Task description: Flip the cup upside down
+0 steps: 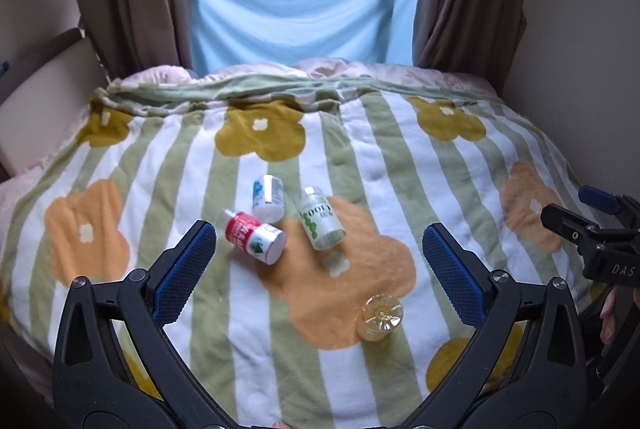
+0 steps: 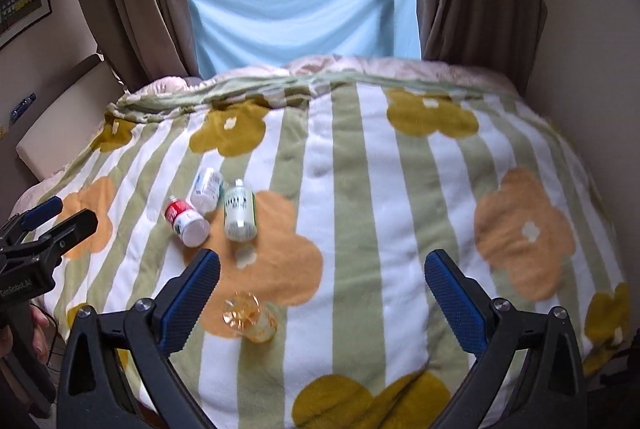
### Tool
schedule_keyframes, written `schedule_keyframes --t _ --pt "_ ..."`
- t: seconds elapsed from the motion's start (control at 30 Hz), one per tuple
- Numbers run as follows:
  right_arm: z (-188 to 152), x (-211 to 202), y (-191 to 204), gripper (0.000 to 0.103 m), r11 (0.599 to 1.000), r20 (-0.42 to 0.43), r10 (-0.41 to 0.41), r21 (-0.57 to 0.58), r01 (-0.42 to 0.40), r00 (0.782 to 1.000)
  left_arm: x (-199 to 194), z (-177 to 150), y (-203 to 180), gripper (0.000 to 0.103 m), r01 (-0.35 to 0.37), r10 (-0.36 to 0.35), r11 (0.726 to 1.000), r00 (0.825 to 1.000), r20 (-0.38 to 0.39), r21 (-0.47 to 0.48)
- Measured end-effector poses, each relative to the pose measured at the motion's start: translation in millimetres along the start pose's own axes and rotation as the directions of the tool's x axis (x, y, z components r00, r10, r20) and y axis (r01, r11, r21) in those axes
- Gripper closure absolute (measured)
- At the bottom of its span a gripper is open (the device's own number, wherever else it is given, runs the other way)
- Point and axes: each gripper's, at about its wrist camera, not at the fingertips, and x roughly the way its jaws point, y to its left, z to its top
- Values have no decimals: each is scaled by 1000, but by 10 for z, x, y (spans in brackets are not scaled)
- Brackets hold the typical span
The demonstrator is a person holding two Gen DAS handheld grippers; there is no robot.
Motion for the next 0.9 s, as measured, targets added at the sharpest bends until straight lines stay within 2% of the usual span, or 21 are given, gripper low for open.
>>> schedule_keyframes --t 0.17,0.37,0.5,0.63,0.9 --pt "535 -591 204 1 999 155 -29 -15 31 987 -636 503 166 0 -23 25 999 993 112 -26" --pt "694 -1083 397 1 993 275 -106 -20 116 956 -1140 670 281 0 -50 58 998 977 205 -42" --pt "612 -1219 436 1 993 305 -109 -15 119 946 -1231 612 387 0 -45 60 996 976 208 -72" --pt "496 -1311 453 1 991 358 -117 -14 130 926 -1257 514 405 0 -25 45 996 974 224 -91" --pt "532 -1389 502 1 990 397 -120 -18 138 910 -1306 542 344 0 -64 75 997 960 270 -50"
